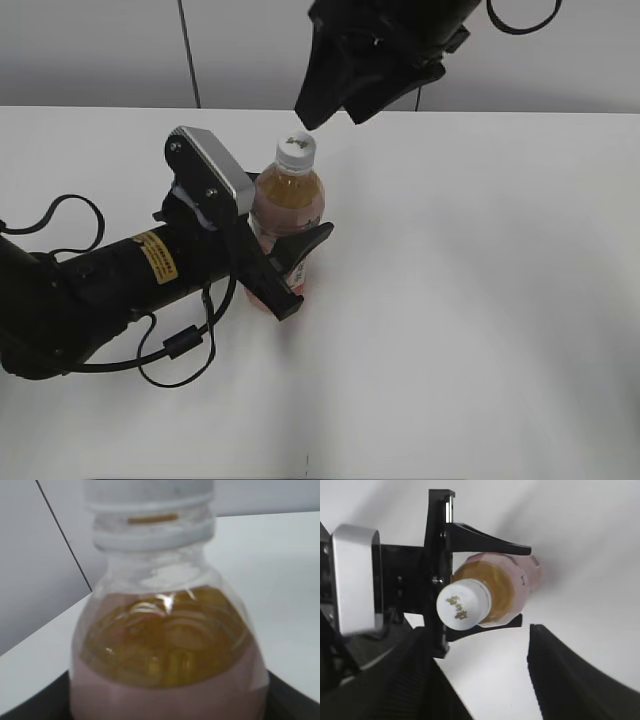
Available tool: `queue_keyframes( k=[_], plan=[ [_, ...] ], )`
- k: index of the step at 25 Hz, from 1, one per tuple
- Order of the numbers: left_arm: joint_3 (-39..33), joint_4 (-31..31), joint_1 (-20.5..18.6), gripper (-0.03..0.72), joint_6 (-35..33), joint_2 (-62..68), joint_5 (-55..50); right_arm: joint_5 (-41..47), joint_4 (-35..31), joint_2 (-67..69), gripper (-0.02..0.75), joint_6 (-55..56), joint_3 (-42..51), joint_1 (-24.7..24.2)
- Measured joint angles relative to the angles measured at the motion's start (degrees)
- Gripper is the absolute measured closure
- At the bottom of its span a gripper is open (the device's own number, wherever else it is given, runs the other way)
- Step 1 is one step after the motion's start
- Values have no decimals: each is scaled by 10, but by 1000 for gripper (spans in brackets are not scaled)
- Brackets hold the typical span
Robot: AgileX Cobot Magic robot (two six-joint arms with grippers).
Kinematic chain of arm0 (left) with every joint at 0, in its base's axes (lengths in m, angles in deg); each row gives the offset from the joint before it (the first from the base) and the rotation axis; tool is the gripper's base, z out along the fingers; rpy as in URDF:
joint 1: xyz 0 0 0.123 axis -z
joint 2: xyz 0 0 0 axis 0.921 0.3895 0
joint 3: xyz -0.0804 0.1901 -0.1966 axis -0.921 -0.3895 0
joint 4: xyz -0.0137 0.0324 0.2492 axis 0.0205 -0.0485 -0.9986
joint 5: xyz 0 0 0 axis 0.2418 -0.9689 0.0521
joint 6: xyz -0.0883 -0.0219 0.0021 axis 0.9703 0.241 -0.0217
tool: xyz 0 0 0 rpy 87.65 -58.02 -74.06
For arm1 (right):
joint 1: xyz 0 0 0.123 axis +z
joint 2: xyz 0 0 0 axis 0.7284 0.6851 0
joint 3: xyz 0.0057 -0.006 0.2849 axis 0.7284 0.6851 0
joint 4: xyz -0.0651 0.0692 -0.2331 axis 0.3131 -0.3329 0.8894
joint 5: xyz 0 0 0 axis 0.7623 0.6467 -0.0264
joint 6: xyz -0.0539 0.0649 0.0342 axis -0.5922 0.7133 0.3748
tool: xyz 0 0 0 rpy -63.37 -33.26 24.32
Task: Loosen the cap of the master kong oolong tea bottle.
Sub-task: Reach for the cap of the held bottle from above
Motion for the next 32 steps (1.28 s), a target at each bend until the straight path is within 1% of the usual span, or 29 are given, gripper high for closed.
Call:
queue_keyframes(
  k=[3, 5, 10, 12, 14, 16, 18, 20, 28, 32],
  plan=[
    [0, 0, 0, 246, 0, 0, 0, 0, 17, 0, 267, -140, 0, 0],
    [0, 0, 0, 246, 0, 0, 0, -16, 17, 0, 267, -214, 0, 0],
    [0, 0, 0, 246, 0, 0, 0, -121, -10, 1, 267, -418, -11, 0],
    [0, -1, 0, 246, -2, 0, 0, -144, -21, 2, 267, -498, -23, 0],
    [0, -1, 0, 246, -6, 0, 0, -137, -36, 2, 267, -583, -38, 0],
    [0, -1, 0, 246, -8, 0, 0, -89, -47, 2, 267, -656, -54, 0],
    [0, -1, 0, 246, -10, 0, 0, -39, -50, 2, 267, -691, -62, 0],
    [0, 0, 0, 246, -11, 0, -1, -13, -49, 0, 267, -714, -66, -1],
    [0, 1, 0, 246, -16, 0, -1, -5, -37, 0, 267, -729, -66, 0],
    [0, 1, 0, 246, -17, 0, -1, -5, -36, 0, 267, -691, -66, 4]
  ],
)
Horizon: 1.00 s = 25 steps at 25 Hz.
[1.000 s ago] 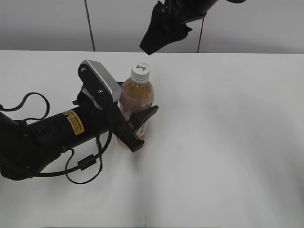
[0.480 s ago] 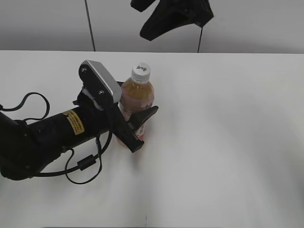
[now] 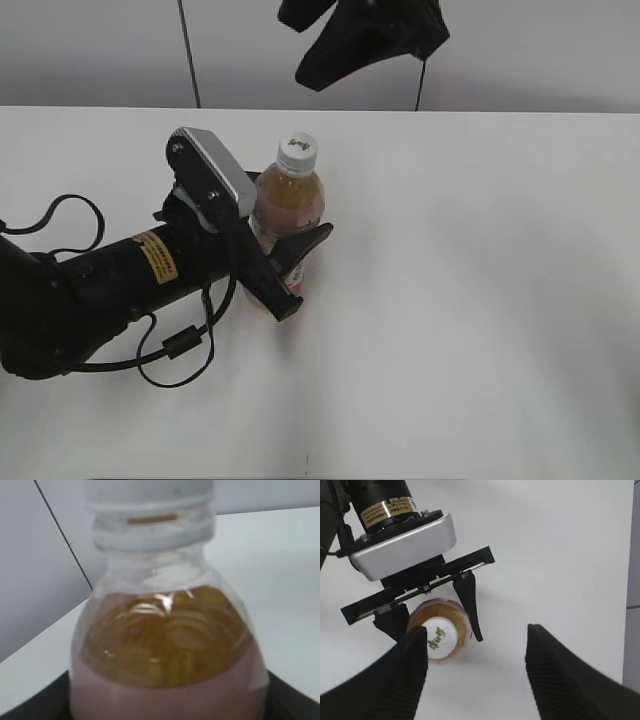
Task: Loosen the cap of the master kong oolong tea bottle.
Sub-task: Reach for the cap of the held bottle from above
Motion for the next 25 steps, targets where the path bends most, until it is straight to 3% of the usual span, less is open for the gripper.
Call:
queue_keyframes(
  k=[18, 25],
  plan=[
    [0, 1, 0, 246, 0, 0, 0, 2, 6, 0, 321, 320, 0, 3],
    [0, 1, 0, 246, 0, 0, 0, -4, 6, 1, 321, 773, 0, 3]
  ],
)
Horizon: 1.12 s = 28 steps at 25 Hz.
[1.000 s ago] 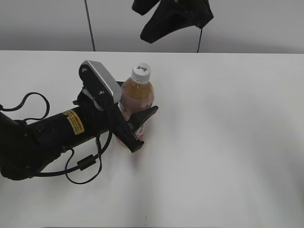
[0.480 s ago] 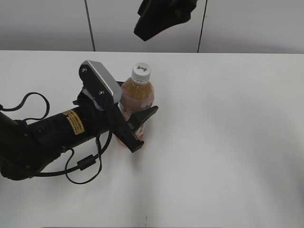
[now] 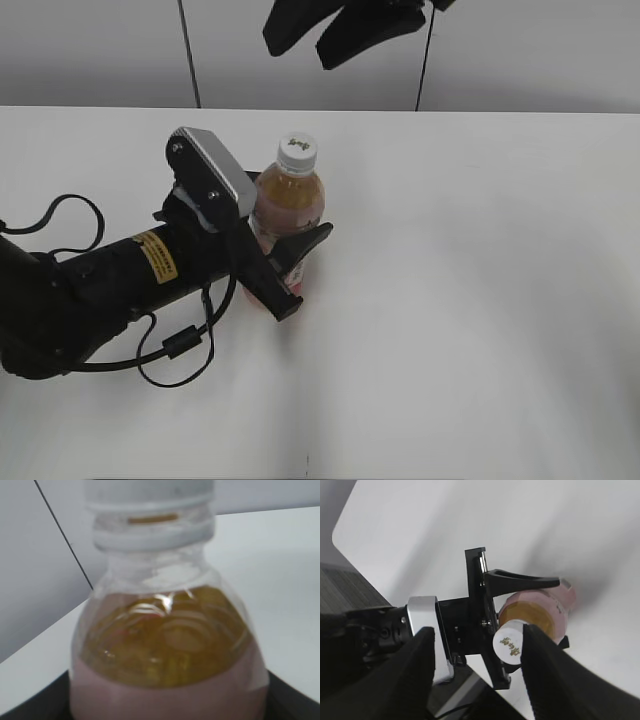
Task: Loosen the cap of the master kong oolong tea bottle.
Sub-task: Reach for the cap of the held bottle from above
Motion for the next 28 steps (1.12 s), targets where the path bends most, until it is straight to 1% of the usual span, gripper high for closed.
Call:
queue_keyframes(
  k=[3, 5, 7, 9, 12, 17, 22, 28],
  plan=[
    [0, 0, 0, 246, 0, 0, 0, 4, 16, 1, 321, 140, 0, 0],
    [0, 0, 0, 246, 0, 0, 0, 5, 49, 1, 321, 221, 0, 0],
    [0, 0, 0, 246, 0, 0, 0, 7, 79, 2, 321, 282, 0, 0],
    [0, 0, 0, 246, 0, 0, 0, 8, 88, 8, 321, 327, -1, 0],
    [0, 0, 0, 246, 0, 0, 0, 8, 80, 25, 321, 365, -1, 6],
    [0, 0, 0, 246, 0, 0, 0, 8, 80, 43, 321, 395, -1, 33],
    [0, 0, 0, 246, -1, 0, 0, 8, 110, 46, 321, 420, -1, 52],
    [0, 0, 0, 246, -1, 0, 0, 8, 131, 49, 321, 432, 1, 55]
  ],
)
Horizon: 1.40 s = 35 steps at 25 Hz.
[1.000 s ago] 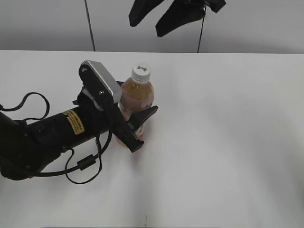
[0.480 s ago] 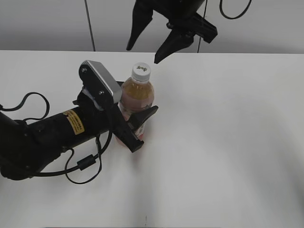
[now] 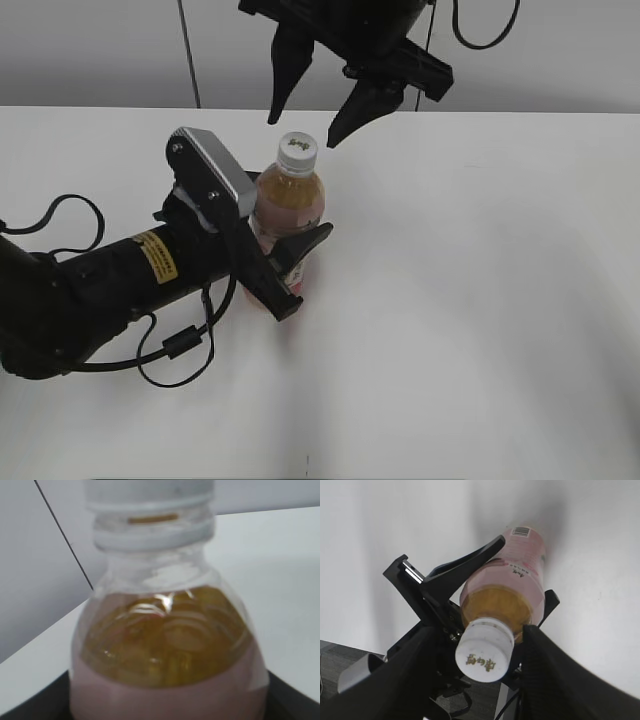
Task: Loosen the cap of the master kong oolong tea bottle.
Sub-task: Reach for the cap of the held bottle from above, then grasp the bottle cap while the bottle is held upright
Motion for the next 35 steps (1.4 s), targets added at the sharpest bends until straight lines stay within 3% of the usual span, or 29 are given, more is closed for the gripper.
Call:
queue_keyframes(
  k=[14, 21, 24, 29, 35],
  plan=[
    [0, 0, 0, 246, 0, 0, 0, 1, -15, 4, 325, 5, 24, 0],
    [0, -1, 0, 246, -1, 0, 0, 0, -21, 13, 443, -9, 24, 3],
    [0, -1, 0, 246, -2, 0, 0, 0, -21, 13, 445, -28, 24, 3],
    [0, -1, 0, 246, -3, 0, 0, 0, -19, 13, 445, -107, 24, 4],
    [0, -1, 0, 246, -5, 0, 0, 0, 3, 13, 445, -303, 23, 5]
  ],
)
